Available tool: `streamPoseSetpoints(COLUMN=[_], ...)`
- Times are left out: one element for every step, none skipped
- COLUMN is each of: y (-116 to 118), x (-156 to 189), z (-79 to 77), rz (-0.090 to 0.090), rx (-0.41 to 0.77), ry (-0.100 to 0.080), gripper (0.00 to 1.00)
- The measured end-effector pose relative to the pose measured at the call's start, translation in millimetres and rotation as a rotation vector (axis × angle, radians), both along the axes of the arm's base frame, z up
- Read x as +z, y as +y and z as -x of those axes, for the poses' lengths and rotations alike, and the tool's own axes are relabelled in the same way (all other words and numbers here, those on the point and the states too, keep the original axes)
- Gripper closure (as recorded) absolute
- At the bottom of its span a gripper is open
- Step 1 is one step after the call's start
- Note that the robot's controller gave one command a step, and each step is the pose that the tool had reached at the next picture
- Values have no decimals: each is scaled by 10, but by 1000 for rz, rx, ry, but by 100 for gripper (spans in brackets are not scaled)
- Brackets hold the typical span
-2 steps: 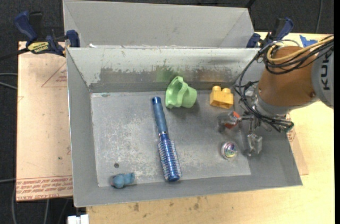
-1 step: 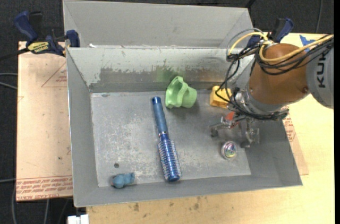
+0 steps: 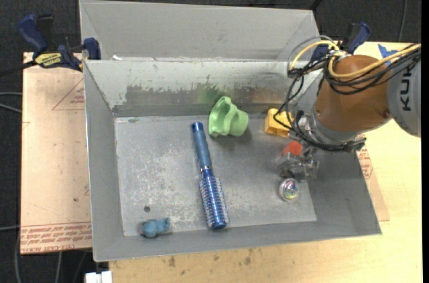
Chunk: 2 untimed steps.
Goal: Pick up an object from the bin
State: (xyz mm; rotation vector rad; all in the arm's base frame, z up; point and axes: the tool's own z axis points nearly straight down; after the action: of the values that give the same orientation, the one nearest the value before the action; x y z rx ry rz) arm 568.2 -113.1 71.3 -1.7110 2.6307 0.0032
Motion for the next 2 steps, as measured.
streamPoseSetpoints(y=[20, -2], x=[2, -1], z=[-4, 1], rz=[-4, 0], rx=[-1, 0], ry=[-1, 0], gripper=[0, 100])
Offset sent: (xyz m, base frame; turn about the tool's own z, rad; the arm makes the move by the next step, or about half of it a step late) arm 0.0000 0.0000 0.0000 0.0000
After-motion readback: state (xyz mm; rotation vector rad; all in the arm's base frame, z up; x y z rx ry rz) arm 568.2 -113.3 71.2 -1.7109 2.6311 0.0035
